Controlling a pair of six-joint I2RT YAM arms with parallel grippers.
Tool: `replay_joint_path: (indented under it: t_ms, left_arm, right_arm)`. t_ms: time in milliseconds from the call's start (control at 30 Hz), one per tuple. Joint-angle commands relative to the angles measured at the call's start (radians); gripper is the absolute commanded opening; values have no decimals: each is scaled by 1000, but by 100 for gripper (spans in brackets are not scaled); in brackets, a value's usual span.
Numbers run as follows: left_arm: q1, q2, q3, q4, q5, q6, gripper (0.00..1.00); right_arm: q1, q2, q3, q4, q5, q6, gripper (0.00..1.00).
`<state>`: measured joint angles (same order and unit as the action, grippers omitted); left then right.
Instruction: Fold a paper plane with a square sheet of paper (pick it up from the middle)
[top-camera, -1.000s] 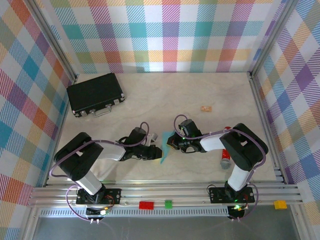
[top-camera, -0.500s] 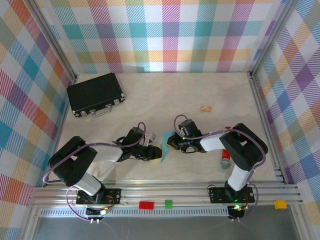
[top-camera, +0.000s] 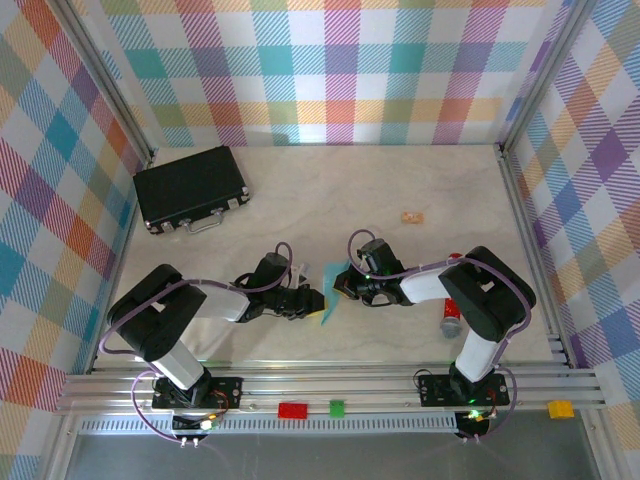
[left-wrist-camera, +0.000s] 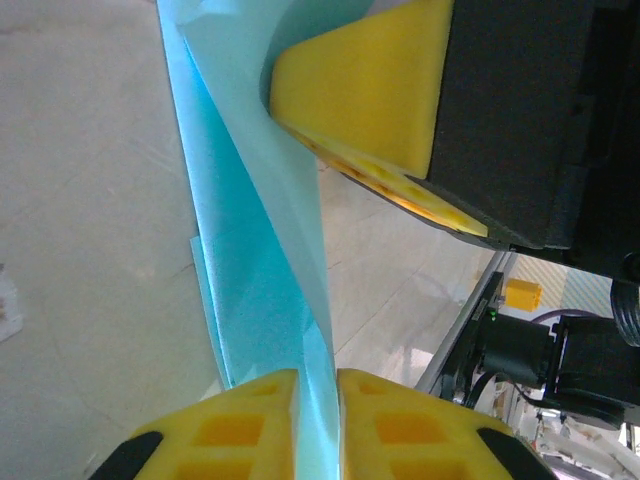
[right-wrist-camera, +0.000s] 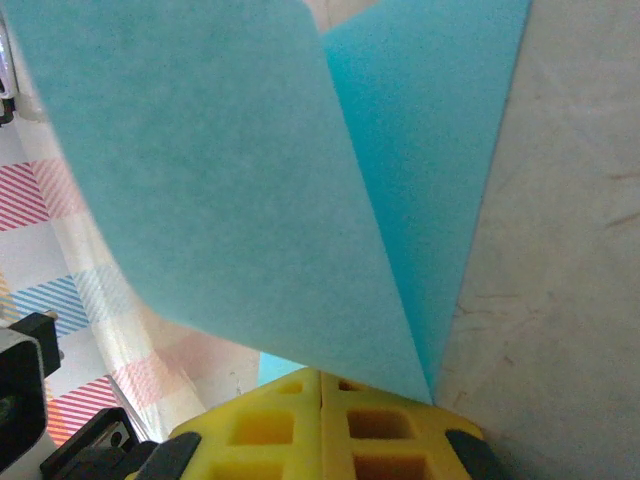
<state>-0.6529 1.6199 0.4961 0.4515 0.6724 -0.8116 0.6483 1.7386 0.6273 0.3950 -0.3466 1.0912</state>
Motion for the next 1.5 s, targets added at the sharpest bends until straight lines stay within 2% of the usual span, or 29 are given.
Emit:
replay_joint_path:
  t_ms: [0, 133, 300, 433, 567, 633, 733, 833, 933, 1133, 1167, 1300, 1433, 1467]
  left_arm:
    - [10, 15, 8, 36, 34, -12, 10]
    - [10, 19, -7, 41, 49, -9, 2]
    - [10, 43, -31, 48, 102, 10, 0]
    - [9, 65, -47, 61, 123, 15, 4]
    - [9, 61, -53, 61, 125, 20, 11]
    - [10, 56, -53, 62, 134, 25, 10]
    - [10, 57, -52, 61, 145, 31, 14]
    - [10, 54, -51, 50, 153, 43, 11]
    - [10, 56, -46, 34, 169, 62, 0]
    - [9, 53, -48, 19, 203, 95, 0]
    - [10, 52, -48, 12, 208, 100, 1]
    - [10, -11, -85, -15, 154, 95, 19]
    - [10, -168, -96, -140, 31, 112, 24]
    - [10, -208, -96, -174, 0, 118, 23]
  right_arm:
    - [6, 60, -39, -98, 51, 2, 2]
    - [5, 74, -39, -103, 58, 8, 1]
    - [7, 92, -42, -104, 64, 19, 0]
    - [10, 93, -46, -105, 69, 21, 1]
    - [11, 93, -43, -115, 73, 21, 1]
    - [12, 92, -41, -125, 76, 19, 1]
    - [11, 93, -39, -135, 78, 15, 1]
    - [12, 87, -37, -142, 84, 16, 1]
    - [12, 87, -36, -151, 88, 16, 1]
    - [14, 95, -39, -155, 93, 25, 1]
    - [14, 93, -38, -160, 98, 26, 0]
    - [14, 85, -36, -167, 100, 21, 0]
    - [14, 82, -30, -169, 94, 16, 0]
    - [14, 82, -29, -172, 93, 14, 0]
